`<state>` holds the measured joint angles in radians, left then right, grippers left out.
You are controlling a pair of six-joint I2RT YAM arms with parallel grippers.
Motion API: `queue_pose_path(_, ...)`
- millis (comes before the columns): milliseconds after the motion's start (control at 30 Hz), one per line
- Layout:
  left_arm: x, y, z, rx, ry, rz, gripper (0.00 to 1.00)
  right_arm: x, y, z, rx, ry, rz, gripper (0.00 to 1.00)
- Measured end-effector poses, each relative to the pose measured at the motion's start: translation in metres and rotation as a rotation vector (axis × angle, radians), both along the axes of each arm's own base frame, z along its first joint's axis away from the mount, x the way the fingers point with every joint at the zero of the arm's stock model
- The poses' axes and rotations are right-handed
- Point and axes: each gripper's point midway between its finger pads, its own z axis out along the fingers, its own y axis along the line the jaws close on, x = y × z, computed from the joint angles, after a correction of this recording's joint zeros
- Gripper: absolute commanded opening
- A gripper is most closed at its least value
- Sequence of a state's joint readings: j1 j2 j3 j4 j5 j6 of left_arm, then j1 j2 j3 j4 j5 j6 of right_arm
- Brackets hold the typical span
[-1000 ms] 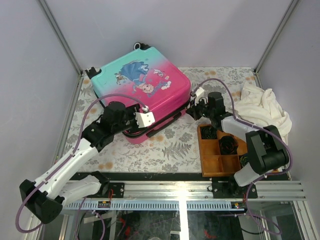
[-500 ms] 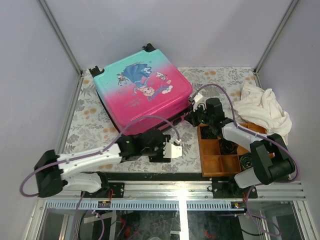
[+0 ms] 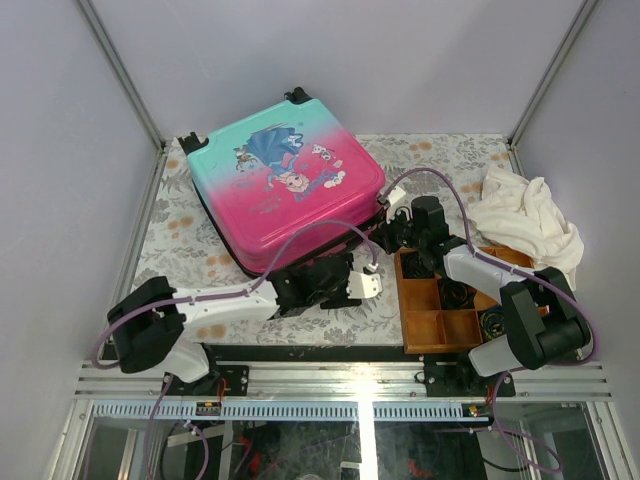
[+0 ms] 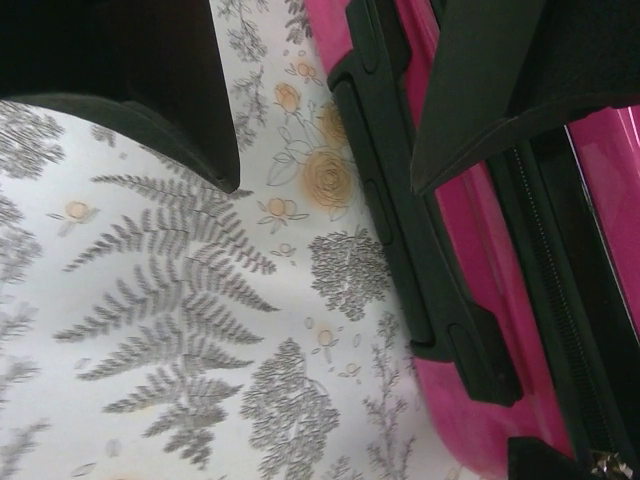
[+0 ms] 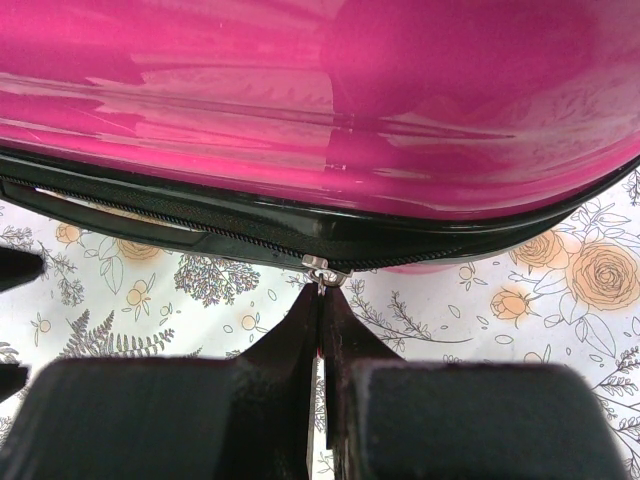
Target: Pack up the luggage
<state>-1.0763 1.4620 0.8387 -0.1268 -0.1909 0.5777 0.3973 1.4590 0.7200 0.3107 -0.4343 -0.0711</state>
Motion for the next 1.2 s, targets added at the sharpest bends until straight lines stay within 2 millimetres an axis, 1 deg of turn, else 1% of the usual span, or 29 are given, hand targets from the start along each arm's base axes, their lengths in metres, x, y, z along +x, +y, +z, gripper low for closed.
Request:
queue_pose_path(67, 0.011, 0.003, -0.006, 0.011, -0.011, 0.031, 0.69, 0.0, 0.0, 0.0, 0.0, 0.0, 0.0, 0.0)
queue_pose_path(200, 0.038, 0.017, -0.022, 0.045, -0.024, 0.116, 0.71, 0.0, 0.0, 0.0, 0.001, 0.0, 0.0, 0.0)
queue_pose_path(267, 0.042, 0.016, -0.027, 0.047, -0.025, 0.124, 0.7, 0.001, 0.0, 0.001, 0.002, -0.005, -0.001, 0.0)
queue_pose_path(300, 0.044, 0.014, -0.03, 0.049, -0.025, 0.125, 0.67, 0.001, 0.0, 0.001, 0.001, -0.005, -0.003, 0.0)
queue_pose_path(400, 0.048, 0.013, -0.034, 0.054, -0.024, 0.131, 0.51, 0.001, 0.0, 0.001, 0.0, -0.005, -0.004, 0.0)
queue_pose_path(533, 0.056, 0.016, -0.031, 0.049, -0.025, 0.145, 0.31, 0.001, -0.001, 0.001, -0.003, -0.006, -0.006, 0.0)
queue_pose_path(633, 0.059, 0.019, -0.027, 0.039, -0.02, 0.139, 0.23, 0.002, -0.003, 0.001, -0.013, -0.012, -0.01, 0.0)
queue_pose_path(733, 0.054, 0.026, -0.024, 0.035, -0.006, 0.112, 0.17, 0.001, -0.007, 0.002, -0.029, -0.022, -0.001, 0.0)
queue_pose_path(800, 0.045, 0.032, -0.024, 0.042, 0.006, 0.081, 0.12, -0.002, -0.01, 0.002, -0.041, -0.021, 0.01, 0.0)
queue_pose_path(900, 0.031, 0.045, -0.024, 0.065, 0.01, 0.031, 0.04, -0.001, -0.023, 0.002, -0.058, -0.019, 0.002, 0.0)
queue_pose_path(967, 0.022, 0.054, -0.025, 0.083, 0.007, -0.008, 0.01, -0.002, -0.03, 0.003, -0.062, -0.017, 0.006, 0.0)
queue_pose_path(1200, -0.01, 0.082, -0.025, 0.133, -0.032, -0.174, 0.0, -0.028, -0.029, 0.003, -0.082, 0.007, 0.126, 0.0)
